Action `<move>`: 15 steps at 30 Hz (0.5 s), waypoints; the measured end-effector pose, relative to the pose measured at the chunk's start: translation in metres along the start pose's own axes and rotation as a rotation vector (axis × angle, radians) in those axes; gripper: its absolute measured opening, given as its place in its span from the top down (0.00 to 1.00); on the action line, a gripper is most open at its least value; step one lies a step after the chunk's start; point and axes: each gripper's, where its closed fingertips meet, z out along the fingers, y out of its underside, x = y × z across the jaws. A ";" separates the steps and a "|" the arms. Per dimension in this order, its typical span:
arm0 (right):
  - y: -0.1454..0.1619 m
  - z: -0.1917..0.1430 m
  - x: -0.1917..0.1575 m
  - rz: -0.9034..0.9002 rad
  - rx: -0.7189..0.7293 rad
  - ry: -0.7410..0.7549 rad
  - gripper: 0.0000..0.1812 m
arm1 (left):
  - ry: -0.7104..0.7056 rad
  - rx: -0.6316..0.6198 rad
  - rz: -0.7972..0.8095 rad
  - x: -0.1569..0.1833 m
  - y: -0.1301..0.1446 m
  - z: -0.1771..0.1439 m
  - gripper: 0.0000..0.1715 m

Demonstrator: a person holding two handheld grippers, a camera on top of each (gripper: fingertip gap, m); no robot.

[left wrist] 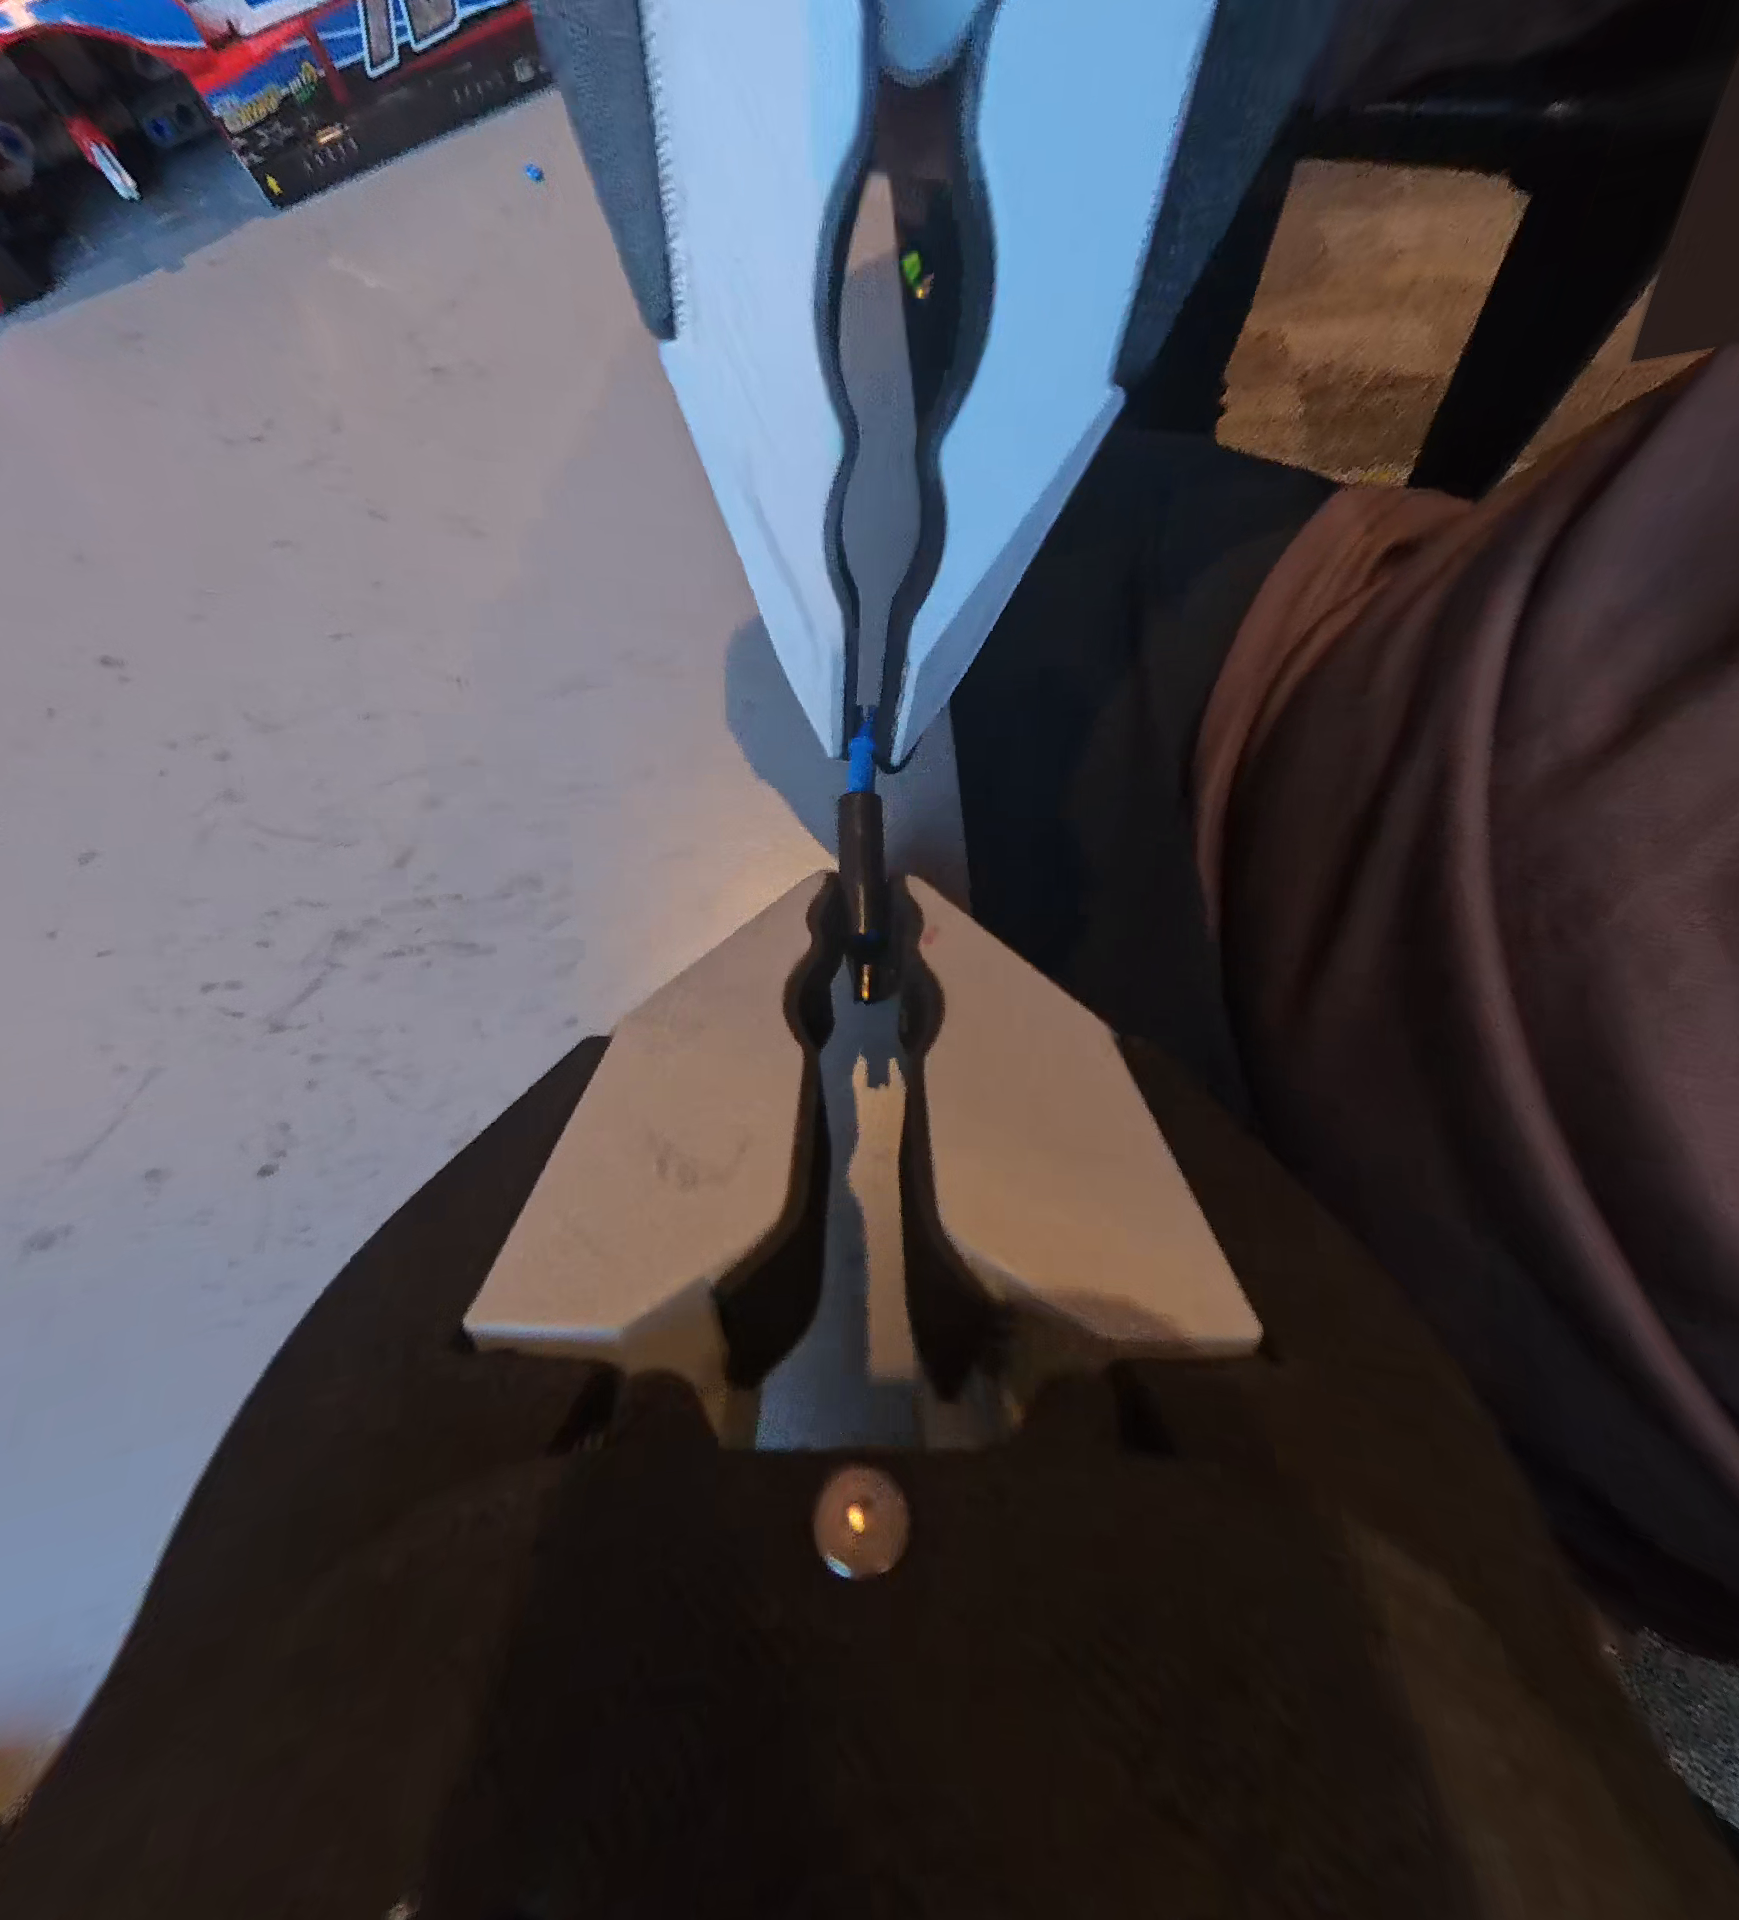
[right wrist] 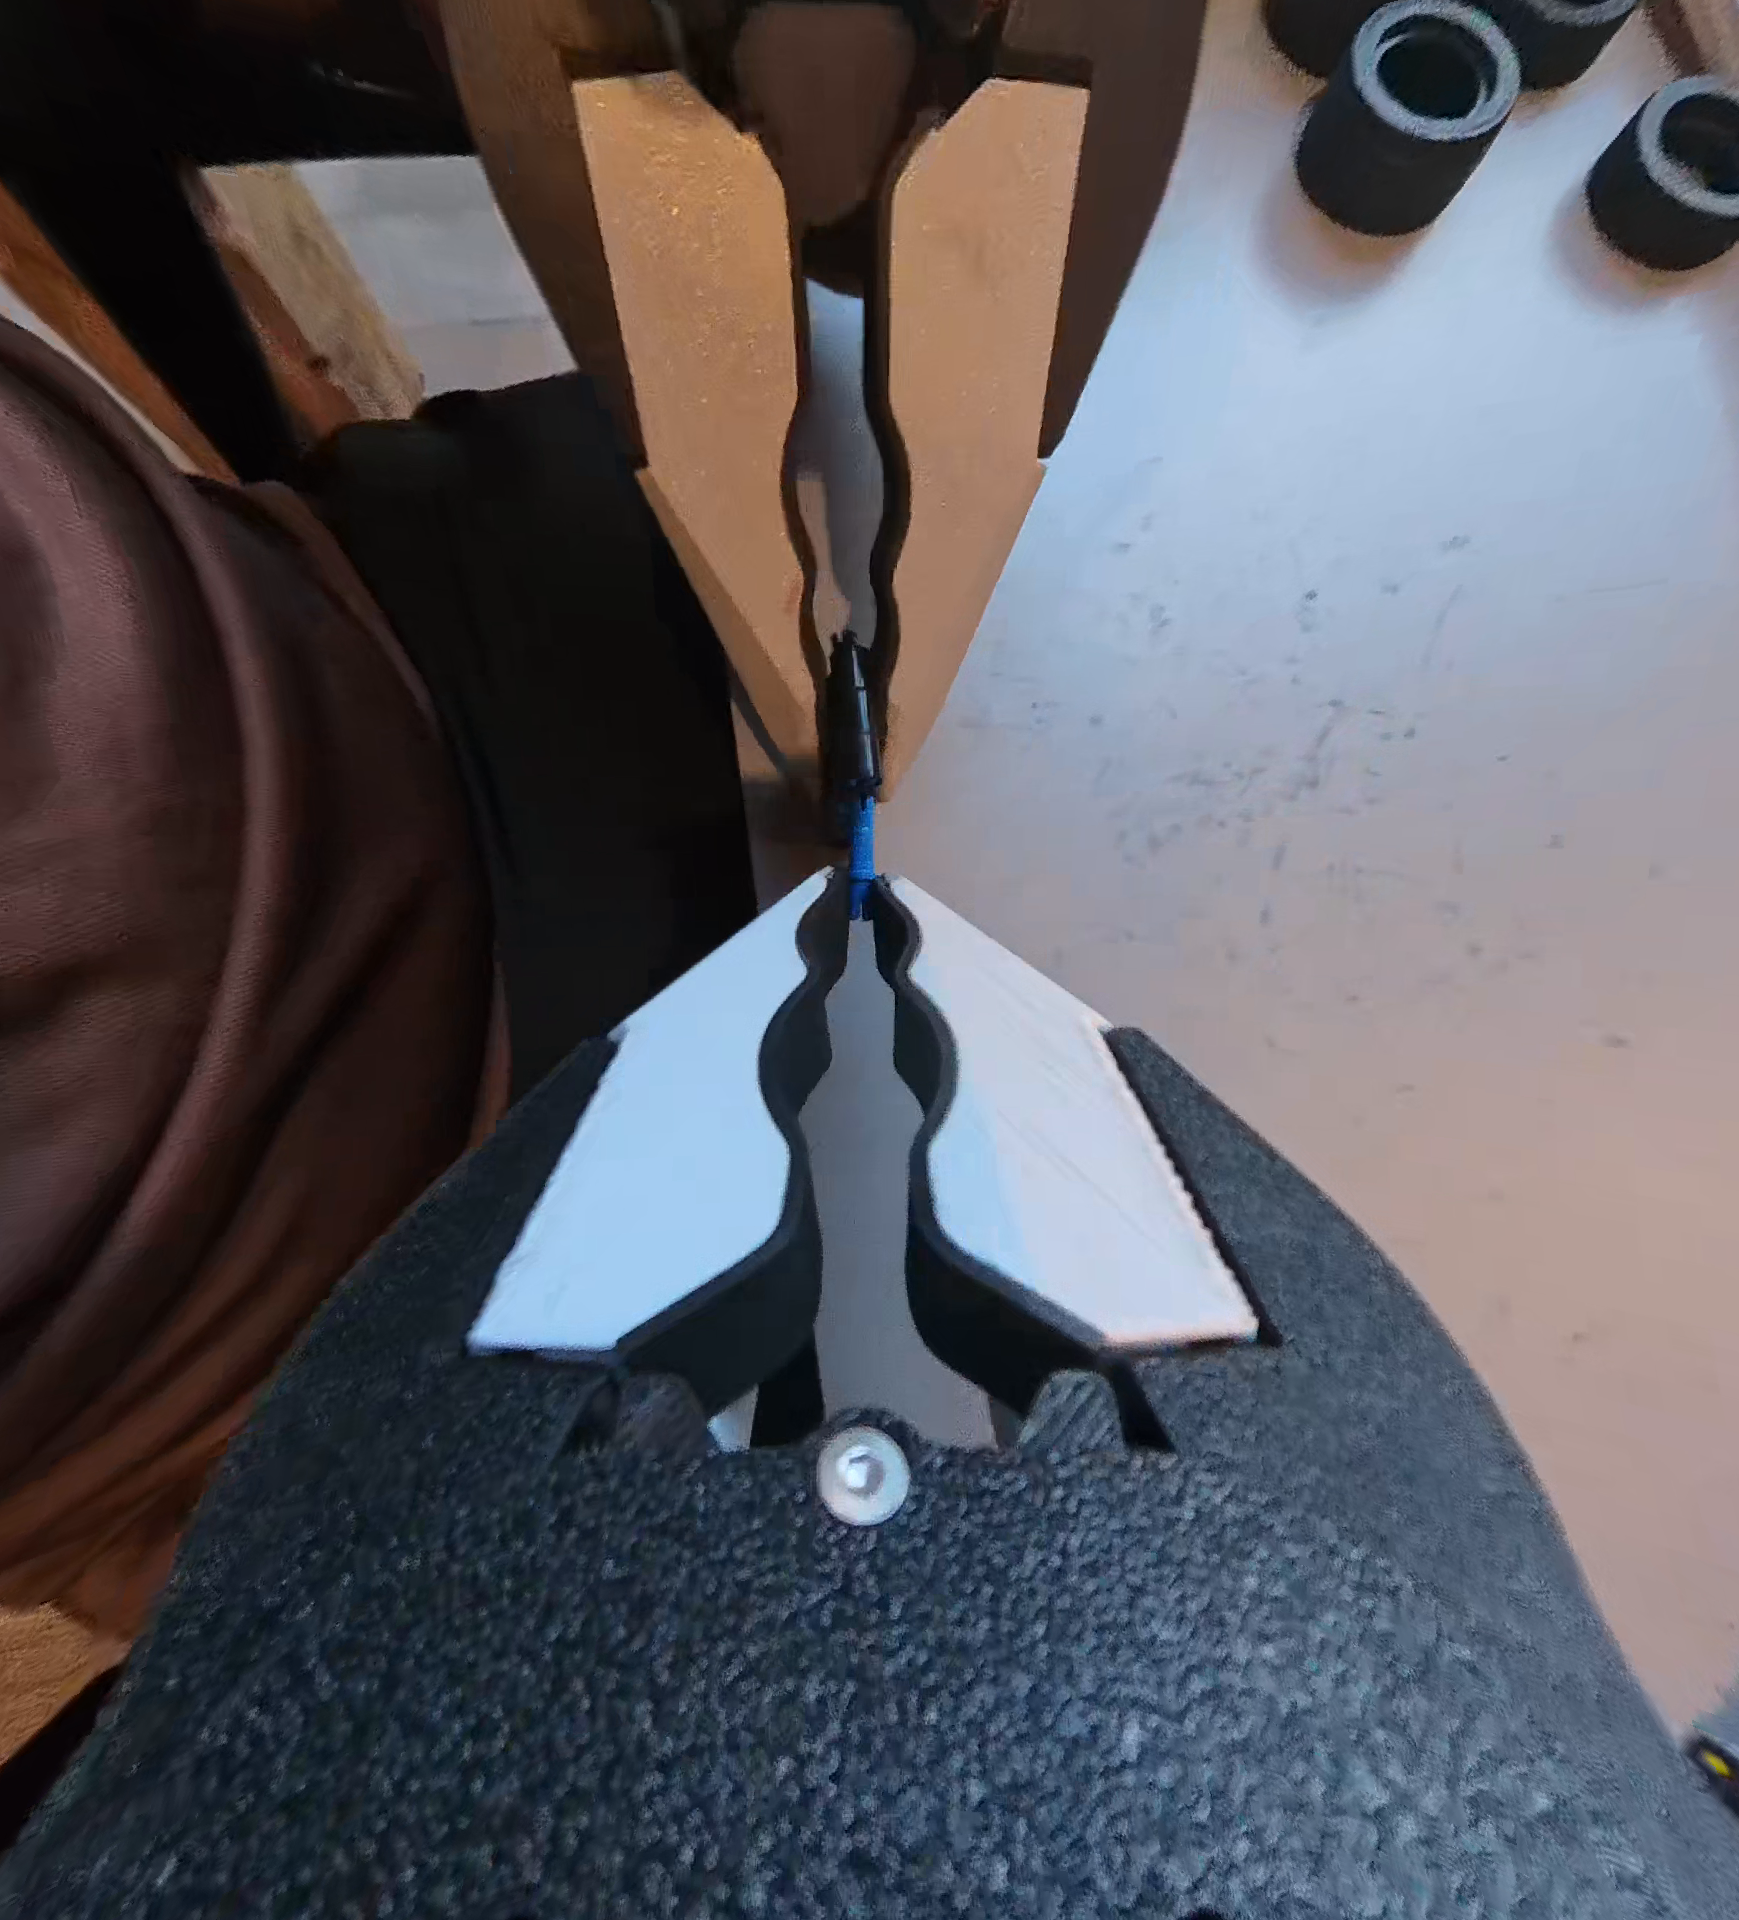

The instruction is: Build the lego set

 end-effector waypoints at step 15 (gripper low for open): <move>-0.002 0.000 -0.005 0.272 0.053 -0.227 0.98 | -0.046 -0.078 0.050 -0.001 0.002 0.000 0.97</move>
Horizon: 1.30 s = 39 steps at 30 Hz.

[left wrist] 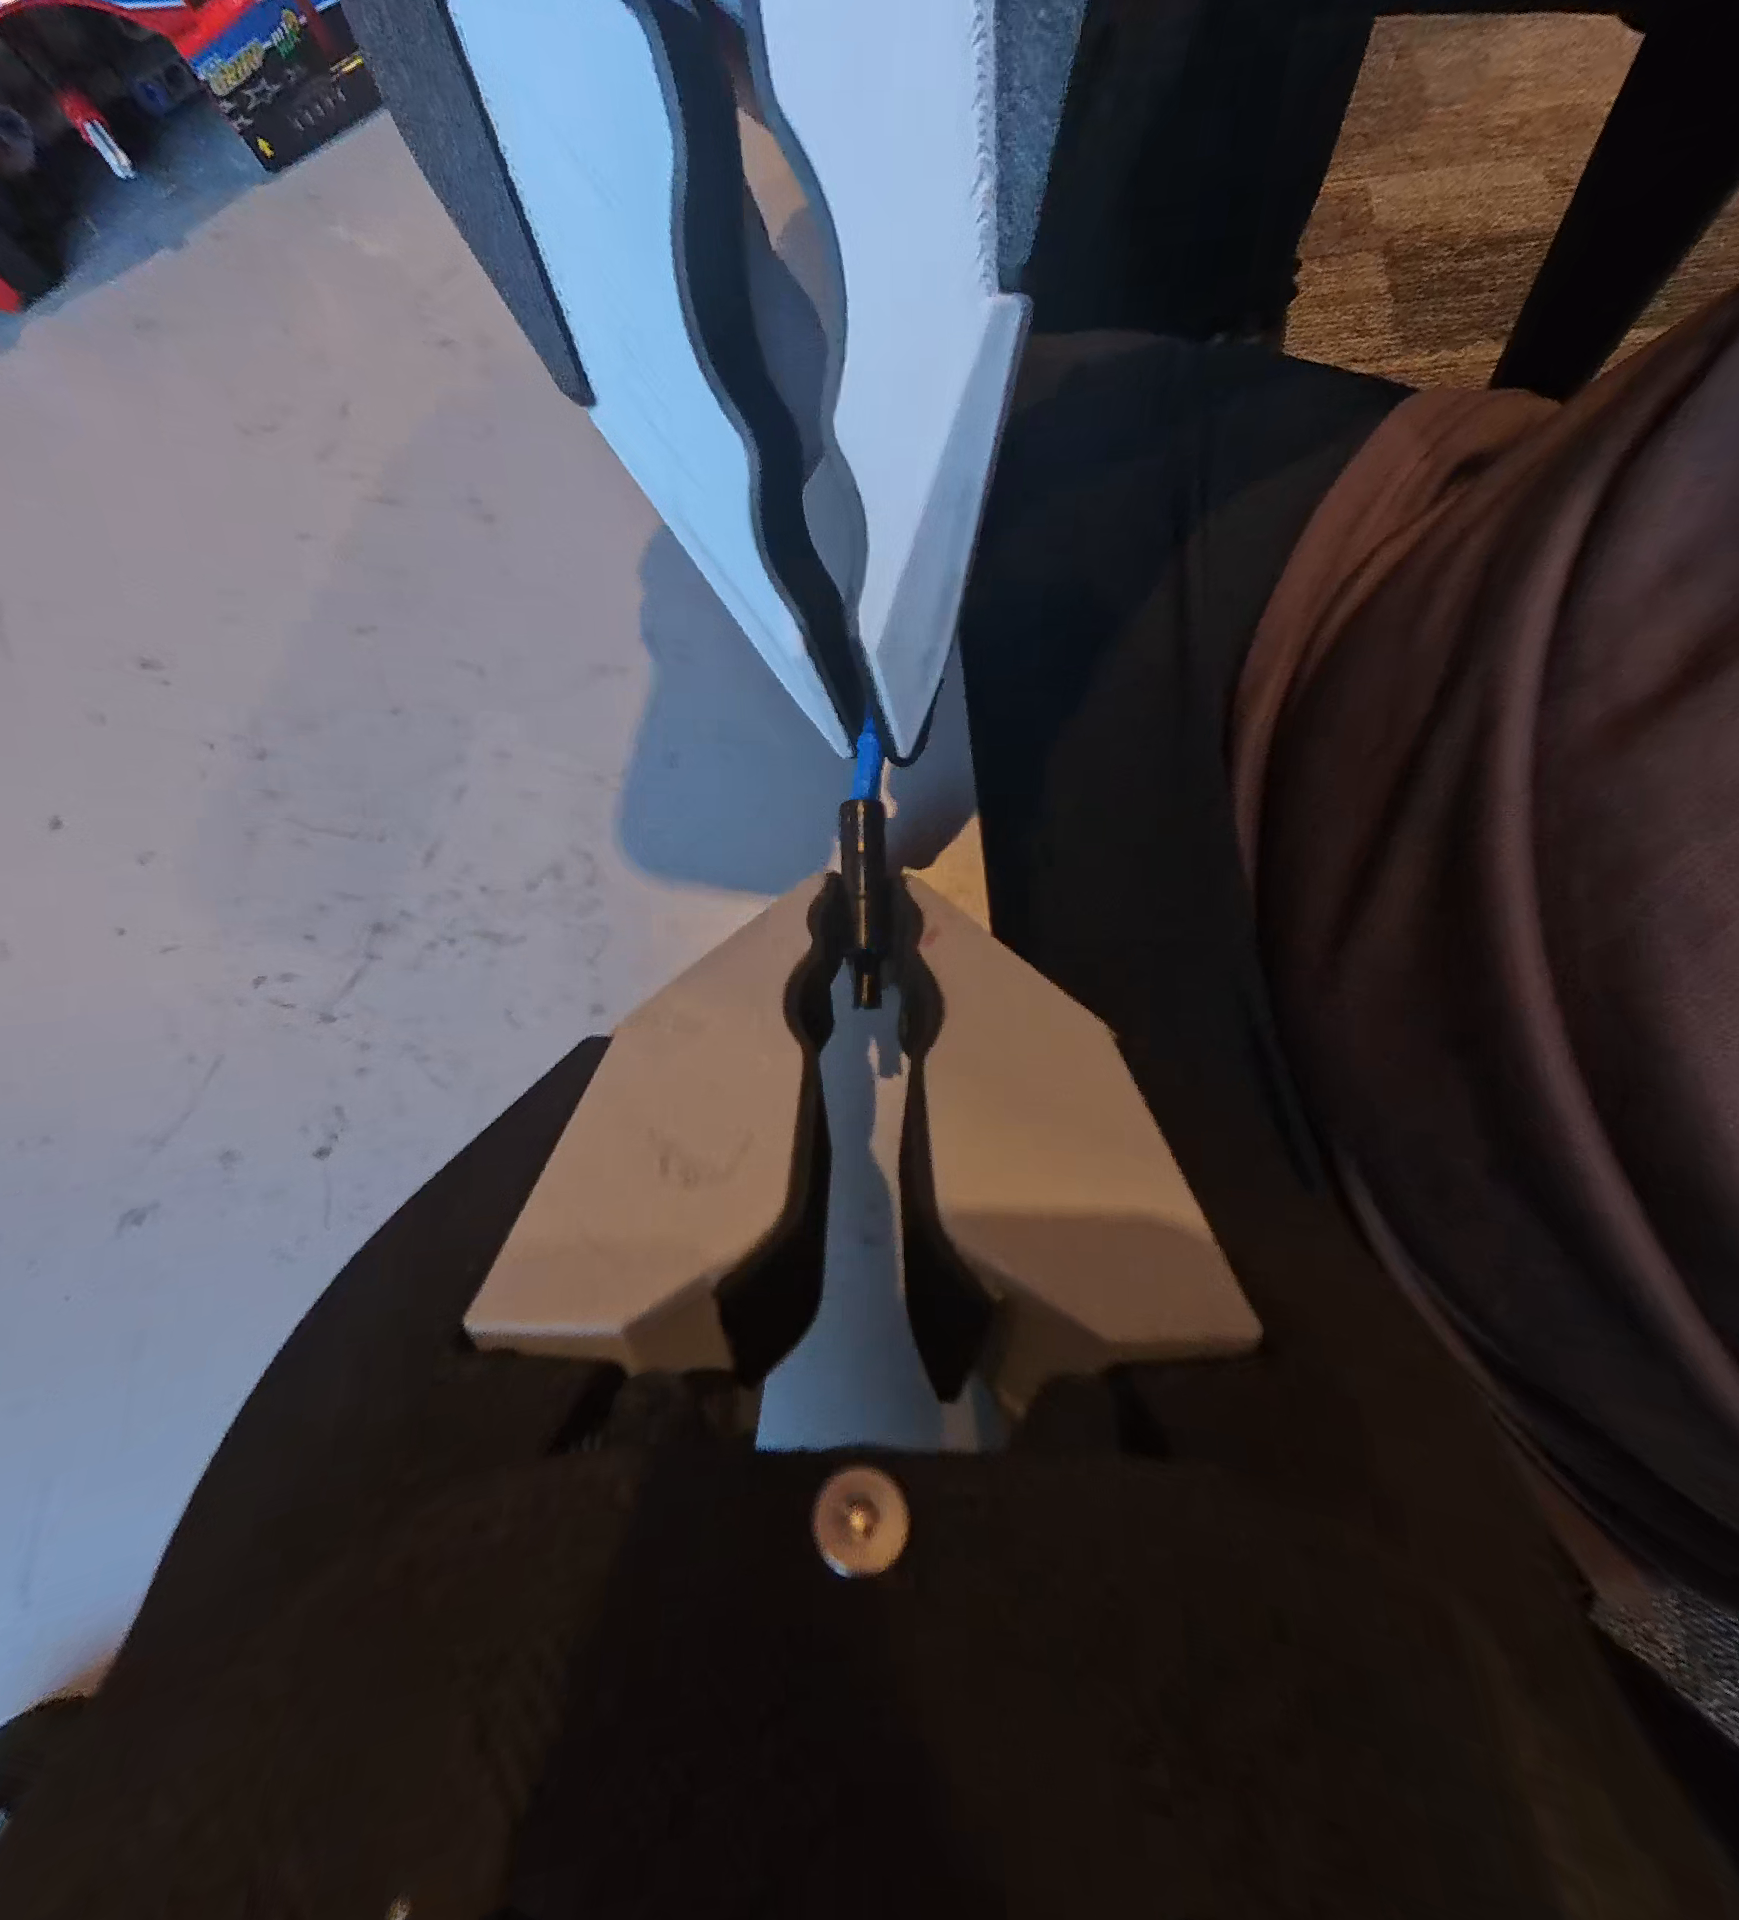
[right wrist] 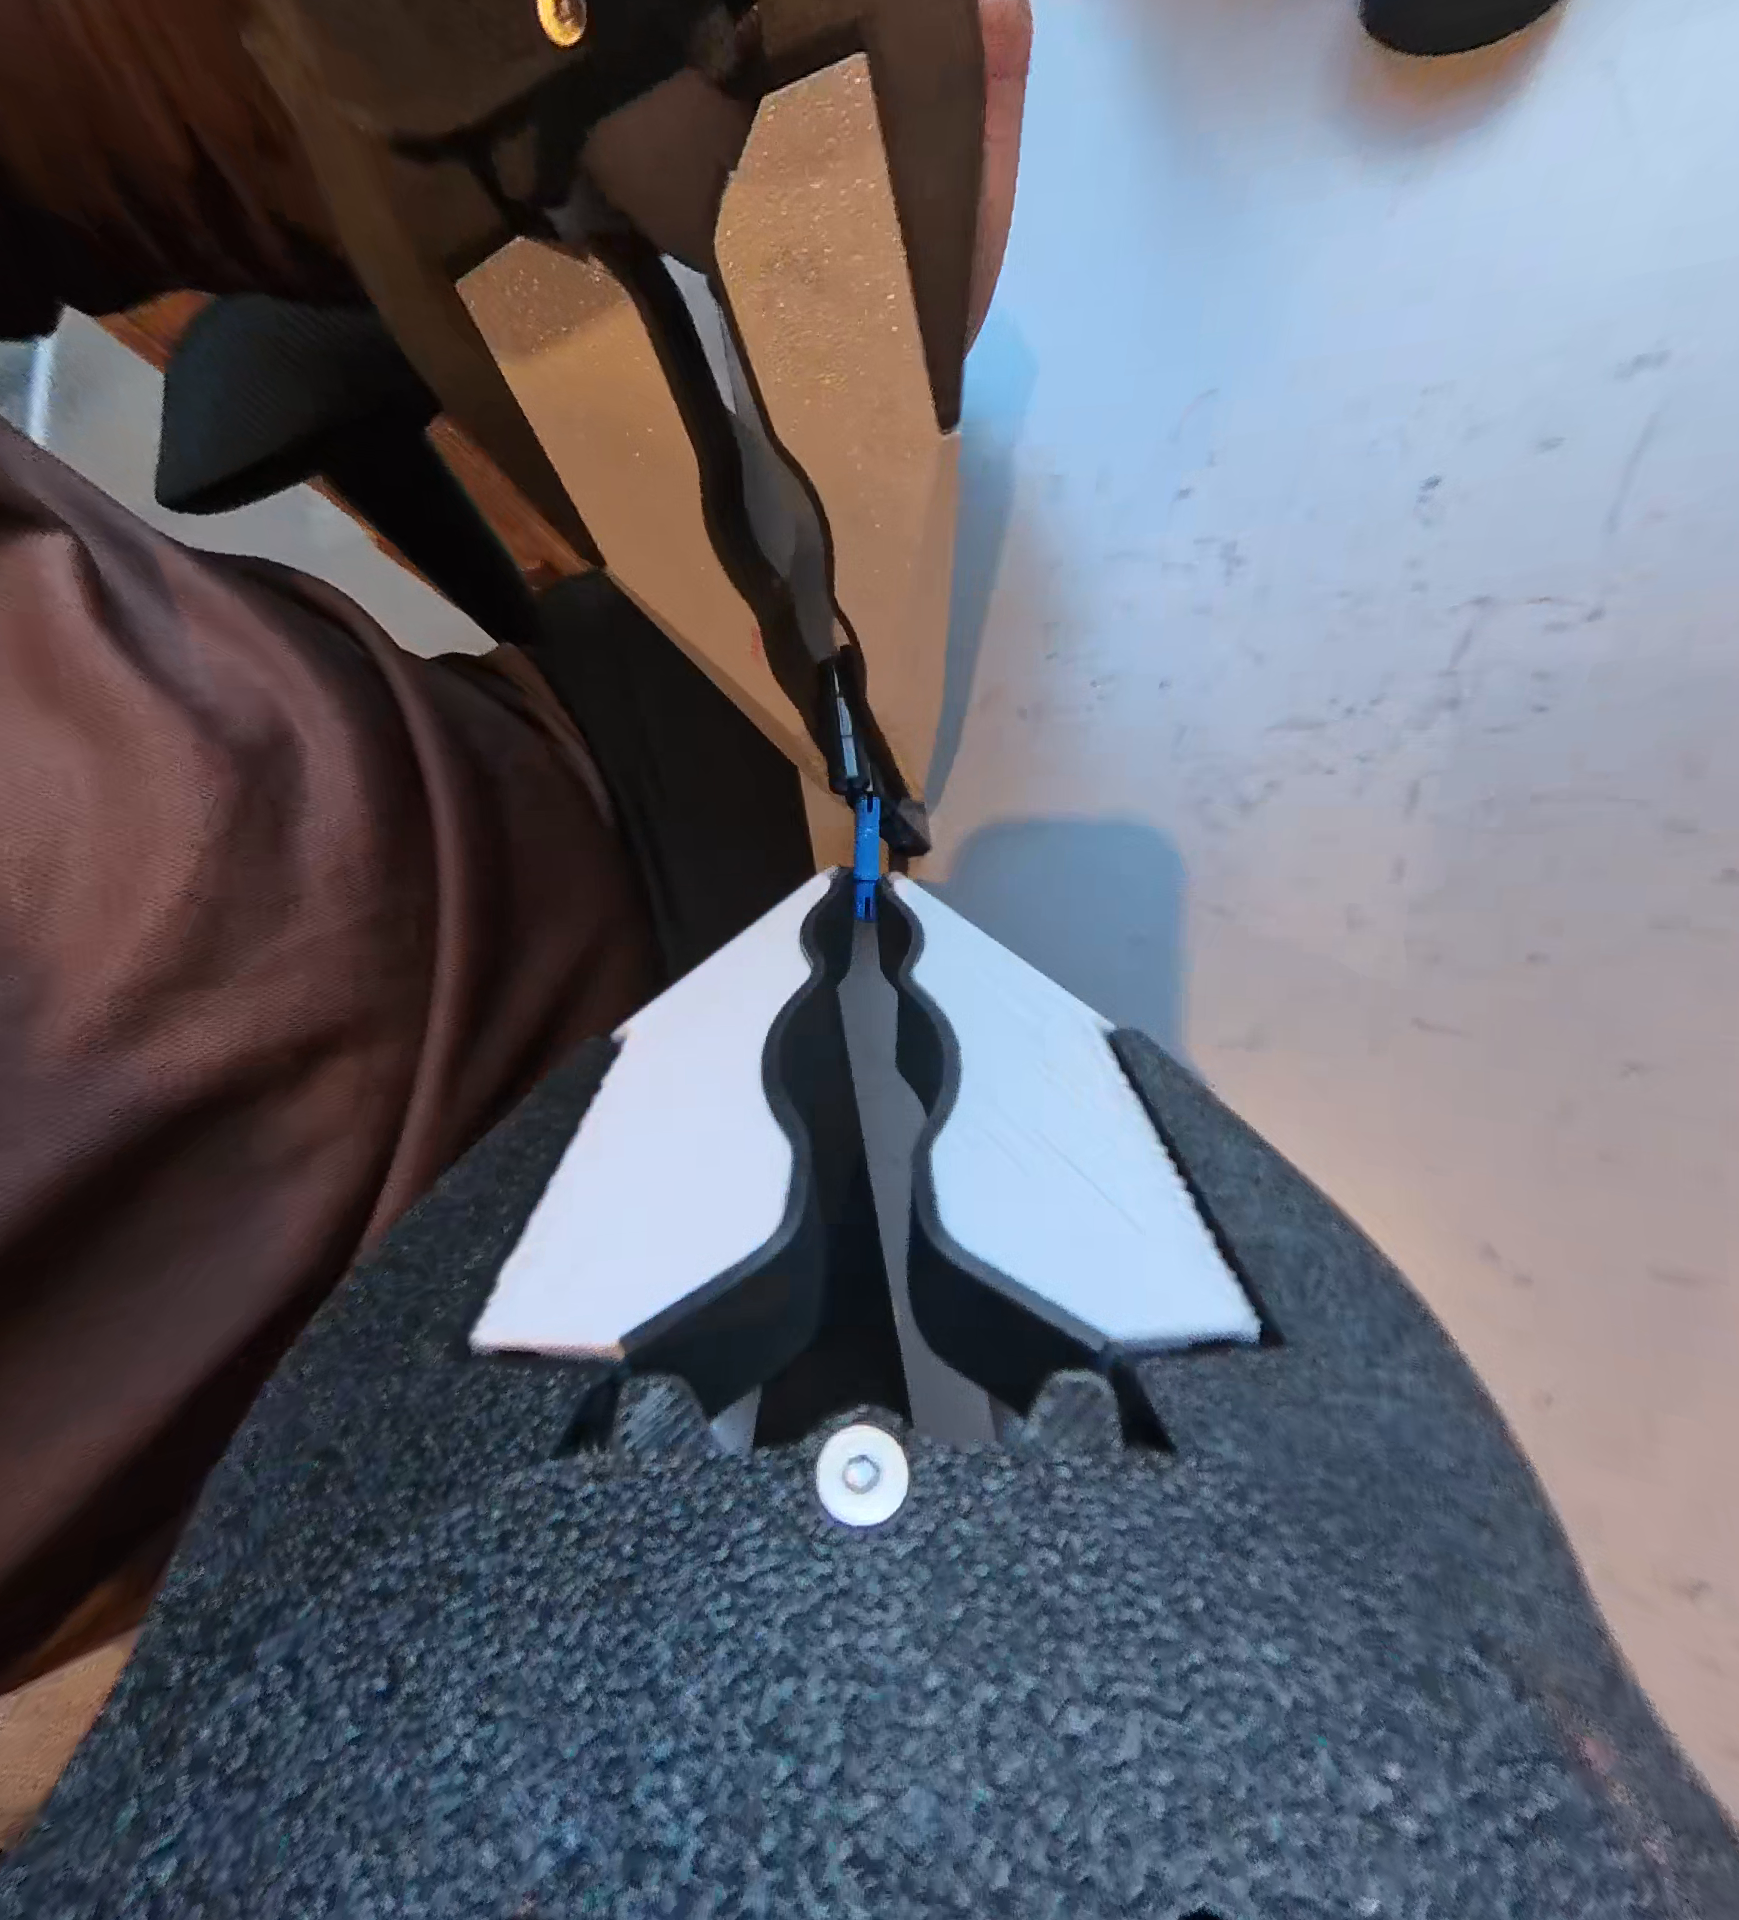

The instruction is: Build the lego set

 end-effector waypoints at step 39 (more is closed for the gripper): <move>0.000 0.026 0.000 -0.039 -0.046 0.046 0.99 | -0.572 -0.265 0.625 -0.015 0.019 -0.008 0.97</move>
